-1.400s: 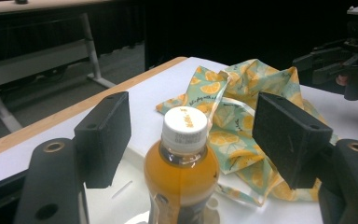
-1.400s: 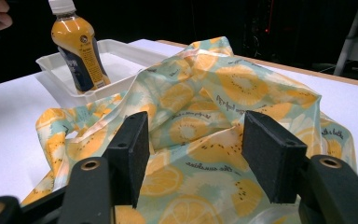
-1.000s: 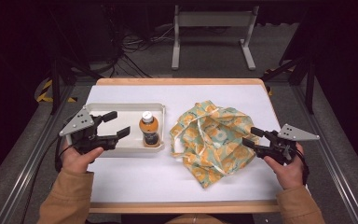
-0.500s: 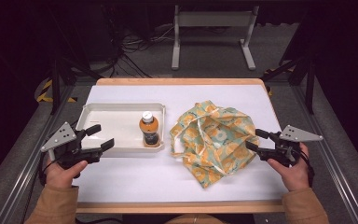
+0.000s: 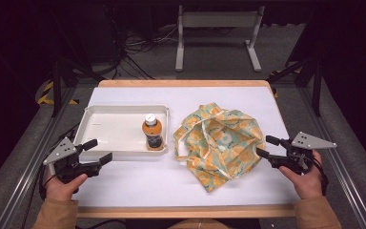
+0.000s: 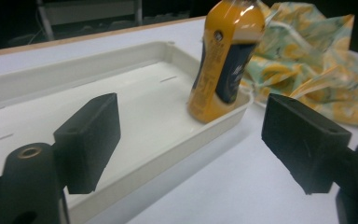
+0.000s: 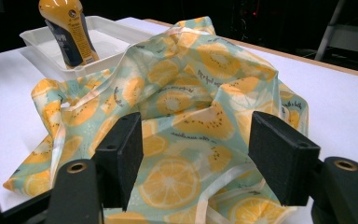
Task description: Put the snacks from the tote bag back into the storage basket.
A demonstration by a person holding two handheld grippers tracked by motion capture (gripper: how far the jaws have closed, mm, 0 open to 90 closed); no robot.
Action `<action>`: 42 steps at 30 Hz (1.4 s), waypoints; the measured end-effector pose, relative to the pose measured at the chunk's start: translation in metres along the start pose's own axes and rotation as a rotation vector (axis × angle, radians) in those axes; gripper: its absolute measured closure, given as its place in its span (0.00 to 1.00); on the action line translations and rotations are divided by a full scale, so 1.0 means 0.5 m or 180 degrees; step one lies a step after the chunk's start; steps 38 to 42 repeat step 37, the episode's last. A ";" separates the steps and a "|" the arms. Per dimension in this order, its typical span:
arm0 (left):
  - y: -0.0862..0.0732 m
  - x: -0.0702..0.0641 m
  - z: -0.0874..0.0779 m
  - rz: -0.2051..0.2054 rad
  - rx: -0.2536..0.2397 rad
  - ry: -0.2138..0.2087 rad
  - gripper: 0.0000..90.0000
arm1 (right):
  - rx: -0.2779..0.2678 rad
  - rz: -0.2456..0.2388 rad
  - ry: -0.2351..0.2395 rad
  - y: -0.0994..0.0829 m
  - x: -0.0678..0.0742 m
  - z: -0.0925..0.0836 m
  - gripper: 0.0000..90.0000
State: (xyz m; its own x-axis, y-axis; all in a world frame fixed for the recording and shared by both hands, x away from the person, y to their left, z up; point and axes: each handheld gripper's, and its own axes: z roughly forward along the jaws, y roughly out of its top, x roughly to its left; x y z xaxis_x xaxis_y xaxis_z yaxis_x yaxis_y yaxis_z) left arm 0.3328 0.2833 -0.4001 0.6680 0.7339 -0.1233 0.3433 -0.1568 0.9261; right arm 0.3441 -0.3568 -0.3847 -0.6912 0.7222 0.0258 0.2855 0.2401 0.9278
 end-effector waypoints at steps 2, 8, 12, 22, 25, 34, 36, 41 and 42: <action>-0.011 0.004 0.000 -0.0035 0.0014 -0.0008 0.21 | -0.0003 -0.0005 0.0006 -0.005 -0.001 -0.001 0.40; -0.046 0.007 0.012 -0.0034 0.0048 0.0023 0.19 | 0.0005 -0.0045 0.0011 -0.020 -0.006 0.007 0.40; -0.060 0.006 0.024 -0.0030 0.0088 0.0027 0.18 | 0.0007 -0.0060 0.0006 -0.026 -0.007 0.011 0.40; -0.085 0.011 0.038 -0.0008 0.0142 0.0258 0.17 | -0.0003 -0.0024 0.0000 -0.041 -0.013 0.018 0.41; -0.087 0.016 0.032 -0.0060 0.0143 0.0329 0.19 | 0.0032 -0.0021 0.0021 -0.043 -0.015 0.019 0.44; -0.090 0.018 0.034 -0.0093 0.0146 0.0391 0.22 | 0.0028 0.0005 -0.0006 -0.041 -0.015 0.018 0.46; -0.089 0.018 0.031 -0.0118 0.0116 0.0397 0.22 | 0.0029 0.0001 -0.0016 -0.037 -0.015 0.015 0.47; -0.089 0.018 0.031 -0.0118 0.0116 0.0397 0.22 | 0.0029 0.0001 -0.0016 -0.037 -0.015 0.015 0.47; -0.089 0.018 0.031 -0.0118 0.0116 0.0397 0.22 | 0.0029 0.0001 -0.0016 -0.037 -0.015 0.015 0.47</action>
